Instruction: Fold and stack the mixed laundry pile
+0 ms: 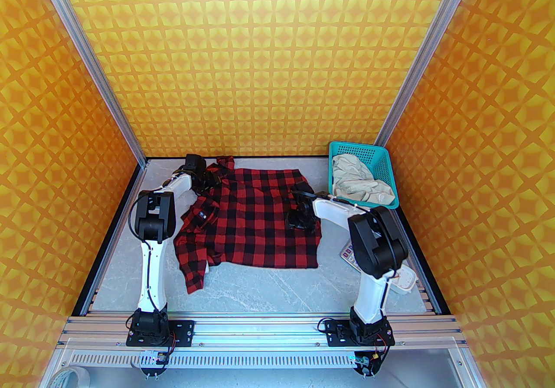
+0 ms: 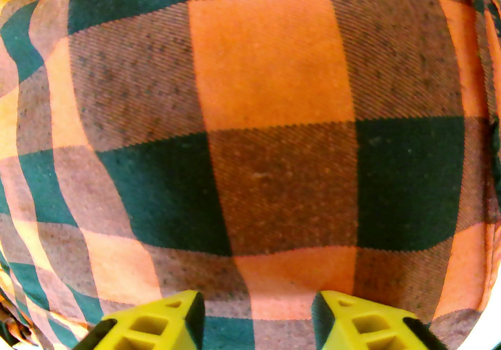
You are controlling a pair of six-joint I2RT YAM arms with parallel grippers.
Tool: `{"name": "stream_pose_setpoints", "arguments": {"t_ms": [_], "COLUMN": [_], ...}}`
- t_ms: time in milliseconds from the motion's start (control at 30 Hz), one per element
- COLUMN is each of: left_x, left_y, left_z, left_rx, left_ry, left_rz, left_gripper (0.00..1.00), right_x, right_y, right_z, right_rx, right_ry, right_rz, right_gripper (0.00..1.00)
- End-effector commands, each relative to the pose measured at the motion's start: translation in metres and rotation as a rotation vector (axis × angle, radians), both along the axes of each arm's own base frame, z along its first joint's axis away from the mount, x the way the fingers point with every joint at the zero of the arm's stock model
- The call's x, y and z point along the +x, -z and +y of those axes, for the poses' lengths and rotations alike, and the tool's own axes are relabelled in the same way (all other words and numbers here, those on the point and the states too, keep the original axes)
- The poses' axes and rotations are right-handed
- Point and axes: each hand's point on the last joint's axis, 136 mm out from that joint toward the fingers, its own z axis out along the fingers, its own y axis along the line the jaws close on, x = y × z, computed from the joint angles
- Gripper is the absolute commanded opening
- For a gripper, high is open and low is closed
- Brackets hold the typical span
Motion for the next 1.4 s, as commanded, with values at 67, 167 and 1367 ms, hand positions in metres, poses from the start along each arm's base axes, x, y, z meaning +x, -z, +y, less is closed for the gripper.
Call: {"name": "stream_pose_setpoints", "arguments": {"t_ms": [67,167,1367], "left_x": [0.006,0.003,-0.367], "left_y": [-0.02,-0.07,-0.001], "left_z": [0.023,0.023,0.05], "left_rx": [0.017,0.049,0.12], "left_ry": [0.024,0.069,-0.166], "left_rz": [-0.036,-0.114,0.332], "left_gripper": [0.47,0.57,0.41], "right_x": [0.0,0.002,-0.202], "right_y": [0.007,-0.02,0.009], "right_z": [-0.018,-0.017,-0.056], "right_rx": [-0.081,-0.063,0.041], "right_ry": [-0.004,-0.002,0.168], "right_rz": [0.048,-0.002,0.161], "right_gripper": [0.53,0.54,0.45]}}
